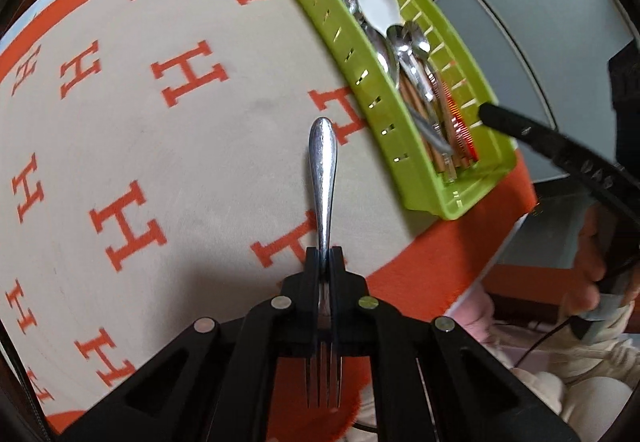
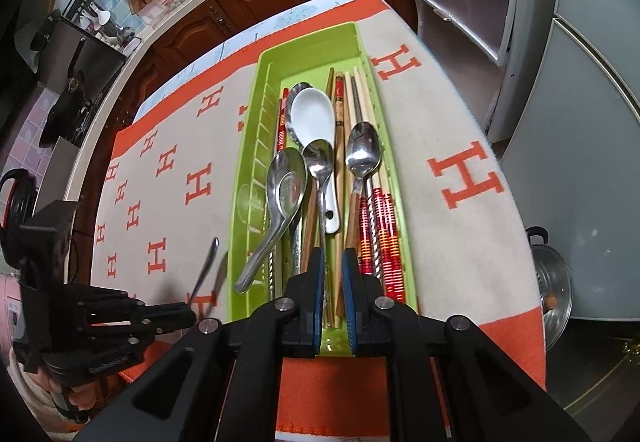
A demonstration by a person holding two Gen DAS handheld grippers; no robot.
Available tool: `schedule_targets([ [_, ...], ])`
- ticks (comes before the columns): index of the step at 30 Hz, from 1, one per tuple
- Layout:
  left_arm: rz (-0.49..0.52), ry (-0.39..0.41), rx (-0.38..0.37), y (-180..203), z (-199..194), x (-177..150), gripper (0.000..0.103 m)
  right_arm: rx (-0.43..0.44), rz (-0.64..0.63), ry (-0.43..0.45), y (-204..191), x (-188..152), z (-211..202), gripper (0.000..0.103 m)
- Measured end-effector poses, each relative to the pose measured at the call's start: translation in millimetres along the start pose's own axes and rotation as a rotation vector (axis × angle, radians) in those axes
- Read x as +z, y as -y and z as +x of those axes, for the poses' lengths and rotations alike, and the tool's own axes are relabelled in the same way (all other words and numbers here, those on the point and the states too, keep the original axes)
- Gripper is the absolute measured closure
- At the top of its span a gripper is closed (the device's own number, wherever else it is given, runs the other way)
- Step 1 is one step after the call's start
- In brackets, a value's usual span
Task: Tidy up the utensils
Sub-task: 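Carry the fork into the green tray and open the left tool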
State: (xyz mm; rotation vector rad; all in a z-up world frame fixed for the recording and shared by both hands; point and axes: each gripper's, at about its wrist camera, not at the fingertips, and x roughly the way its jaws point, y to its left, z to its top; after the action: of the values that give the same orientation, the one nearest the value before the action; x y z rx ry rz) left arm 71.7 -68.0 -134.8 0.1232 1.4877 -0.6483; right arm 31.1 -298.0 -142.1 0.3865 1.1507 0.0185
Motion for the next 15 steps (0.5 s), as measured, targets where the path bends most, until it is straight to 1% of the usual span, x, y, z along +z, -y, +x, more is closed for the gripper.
schedule_targets([
  [4,-0.021,0.041,-0.042,0,-18,-2,0.101,0.002,-0.013,0.003,-4,-1,-1,0.094],
  [8,-0.038,0.100,-0.073,0,-42,7,0.101,0.011,-0.015,0.008,-5,-1,-3,0.094],
  [11,-0.046,0.144,-0.092,9,-54,16,0.101,0.018,-0.012,0.009,-5,-1,-5,0.094],
  [15,-0.061,0.192,-0.118,25,-59,43,0.101,0.029,0.006,0.011,-1,2,-5,0.094],
])
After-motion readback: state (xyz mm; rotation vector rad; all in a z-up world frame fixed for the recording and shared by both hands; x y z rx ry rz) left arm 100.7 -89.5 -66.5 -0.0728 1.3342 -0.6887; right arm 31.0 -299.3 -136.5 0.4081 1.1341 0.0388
